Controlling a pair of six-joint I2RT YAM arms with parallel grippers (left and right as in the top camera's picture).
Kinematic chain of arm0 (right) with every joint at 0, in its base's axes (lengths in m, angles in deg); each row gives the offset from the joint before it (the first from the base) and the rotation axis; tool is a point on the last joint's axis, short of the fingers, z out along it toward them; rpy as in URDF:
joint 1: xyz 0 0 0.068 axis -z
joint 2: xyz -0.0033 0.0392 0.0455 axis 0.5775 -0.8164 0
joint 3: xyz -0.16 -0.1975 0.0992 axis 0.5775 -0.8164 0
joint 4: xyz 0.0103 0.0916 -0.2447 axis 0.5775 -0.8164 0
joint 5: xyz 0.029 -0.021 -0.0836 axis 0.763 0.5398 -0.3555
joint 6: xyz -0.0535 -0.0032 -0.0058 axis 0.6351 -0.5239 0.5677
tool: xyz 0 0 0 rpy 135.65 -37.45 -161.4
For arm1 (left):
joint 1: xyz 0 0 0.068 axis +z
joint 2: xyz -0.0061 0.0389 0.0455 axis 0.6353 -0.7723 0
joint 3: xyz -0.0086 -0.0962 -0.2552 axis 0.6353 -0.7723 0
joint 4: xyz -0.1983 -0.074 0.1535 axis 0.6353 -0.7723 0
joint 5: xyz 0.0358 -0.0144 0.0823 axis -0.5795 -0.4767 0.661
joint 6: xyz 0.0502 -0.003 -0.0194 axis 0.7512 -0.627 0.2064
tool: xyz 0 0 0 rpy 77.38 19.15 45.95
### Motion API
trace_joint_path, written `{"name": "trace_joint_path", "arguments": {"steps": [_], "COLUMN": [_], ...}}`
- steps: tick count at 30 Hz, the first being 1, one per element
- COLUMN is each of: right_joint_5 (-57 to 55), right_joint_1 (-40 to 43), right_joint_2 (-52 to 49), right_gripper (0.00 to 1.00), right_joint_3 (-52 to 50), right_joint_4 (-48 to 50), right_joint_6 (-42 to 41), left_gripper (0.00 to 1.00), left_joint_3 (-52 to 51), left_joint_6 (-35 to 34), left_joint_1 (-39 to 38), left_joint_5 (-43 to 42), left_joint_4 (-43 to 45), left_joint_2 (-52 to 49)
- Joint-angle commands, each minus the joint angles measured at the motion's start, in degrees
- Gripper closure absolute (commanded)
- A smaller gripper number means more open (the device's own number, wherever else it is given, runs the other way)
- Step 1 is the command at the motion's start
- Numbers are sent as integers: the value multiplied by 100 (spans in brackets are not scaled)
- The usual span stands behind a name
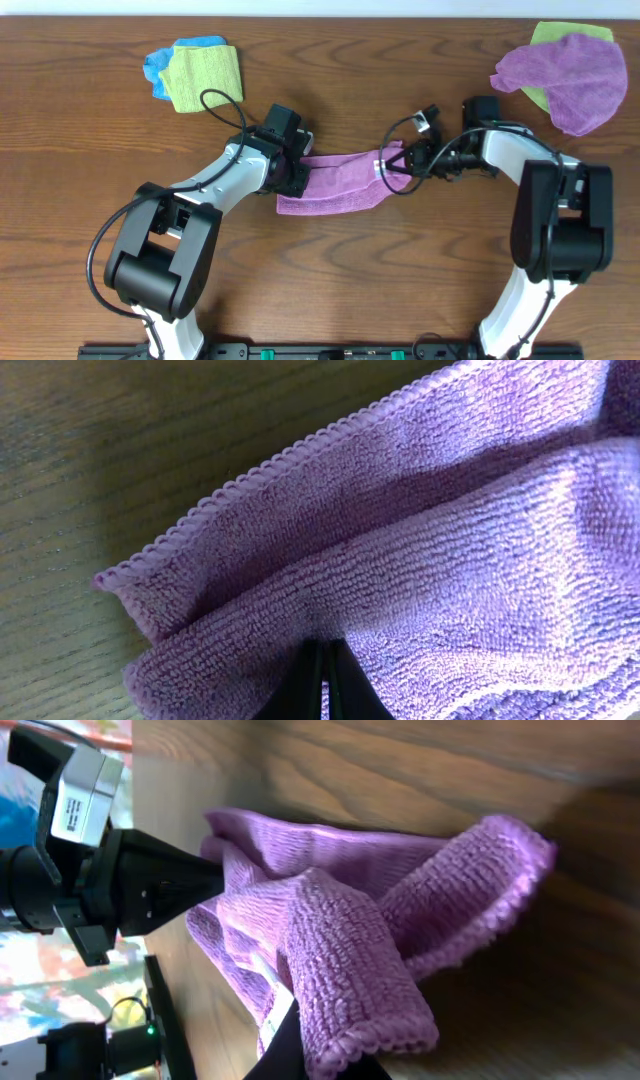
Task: Fold the cloth
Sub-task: 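Lift the right end and fold it leftward toward the left gripper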
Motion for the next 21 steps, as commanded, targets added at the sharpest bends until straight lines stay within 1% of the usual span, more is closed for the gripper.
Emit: {"name": "trace_joint_path", "arguments": {"steps": [1, 7, 14, 21], "right_joint_5": [-367, -1001, -1036, -1040], "right_joint_1": [-184, -350, -389, -903], "right_joint_2": [350, 769, 1099, 1106], "right_gripper": [98, 99, 98, 98], "right_joint_3": [208, 297, 297, 299], "right_joint_4": [-140, -590, -822, -883], "right_joint_6": [-39, -42, -46, -127], "left_gripper": [94, 94, 94, 94], "left_joint_3": [61, 61, 61, 61], "left_joint_6": [22, 22, 22, 20], "left_joint_1": [17, 17, 17, 17], "left_joint_5": [155, 155, 153, 151], "left_joint_4": [-37, -35, -33, -33], "left_joint_2": [-83, -83, -83, -83]}}
